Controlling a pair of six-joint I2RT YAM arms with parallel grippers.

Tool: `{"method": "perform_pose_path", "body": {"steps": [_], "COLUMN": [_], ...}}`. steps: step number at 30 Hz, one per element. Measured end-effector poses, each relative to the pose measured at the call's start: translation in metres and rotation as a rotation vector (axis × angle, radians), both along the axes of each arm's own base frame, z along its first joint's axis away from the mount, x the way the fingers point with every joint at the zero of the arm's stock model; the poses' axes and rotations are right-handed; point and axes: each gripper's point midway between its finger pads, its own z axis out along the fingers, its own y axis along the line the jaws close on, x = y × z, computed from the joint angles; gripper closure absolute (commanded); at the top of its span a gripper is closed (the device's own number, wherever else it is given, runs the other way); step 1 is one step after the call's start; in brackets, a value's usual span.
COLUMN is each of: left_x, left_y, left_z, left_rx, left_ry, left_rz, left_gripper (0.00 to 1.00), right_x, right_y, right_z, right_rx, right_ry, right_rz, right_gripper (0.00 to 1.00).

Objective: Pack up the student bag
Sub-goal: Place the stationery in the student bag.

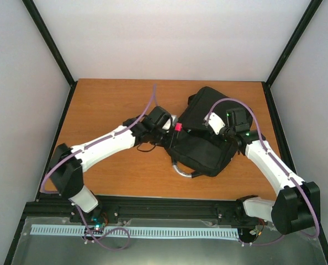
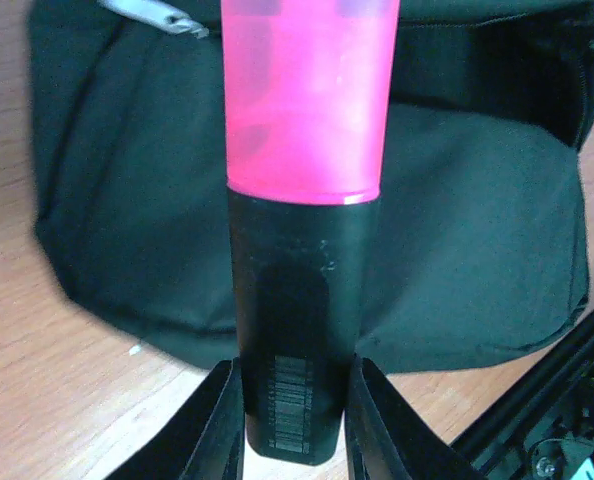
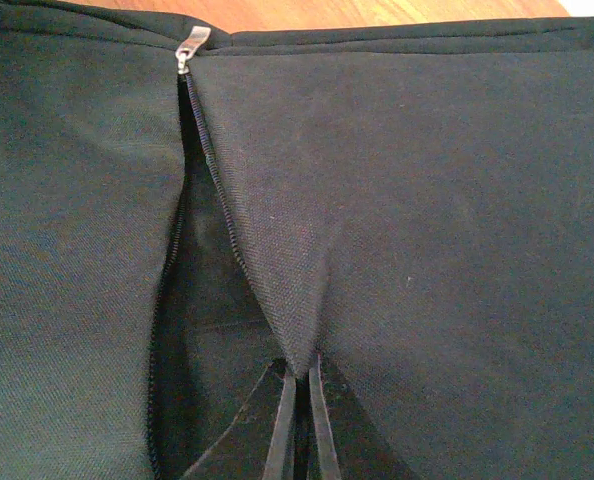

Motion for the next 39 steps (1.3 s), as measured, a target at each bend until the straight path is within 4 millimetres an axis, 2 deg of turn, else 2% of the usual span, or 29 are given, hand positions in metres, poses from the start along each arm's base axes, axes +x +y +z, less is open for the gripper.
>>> {"method": "perform_pose_path", "body": {"steps": [4,8,13,18,23,30,39], "left_x": [0.006,-0.003,-0.007,0.005,0.026,0.049,0.055], "left_y": [-0.031,-0.054,-0.071,-0.080,-0.080,-0.083,-0.081], "left_z": [-0.011,-0.023,-0.037,-0.056,-0.071,-0.070,-0.070], "left_rx": [-0.049,-0.076,-0.069,-0.014,0.092,0.155,0.178], "left_ry": [0.032,0.068,0.098,0.107,0.085,0.019,-0.003], "left_rz": [-0.076,-0.150,-0.201,-0.207,-0.175,-0.145,-0.132], "left_gripper": [0.99,0.99,0.99,0.99,0.99,0.87,0.85], "right_x": [-0.002,-0.002,-0.001,-0.002,-0.003,-0.003,-0.003], "right_y": [0.000,0.000,0.000,0.001,0.002,0.004,0.004], "right_z": [-0.001,-0.001,-0.001,-0.002,-0.003,-0.005,-0.008], "right_rx": [0.001,0.001,0.001,0.003,0.010,0.010,0.008], "right_ry": [0.002,0.001,0.000,0.002,0.006,0.011,0.018], "right_rz": [0.001,0.001,0.002,0.004,0.015,0.027,0.035], "right_gripper": [0.97,0.97,0.97,0.97,0.97,0.97,0.97]}}
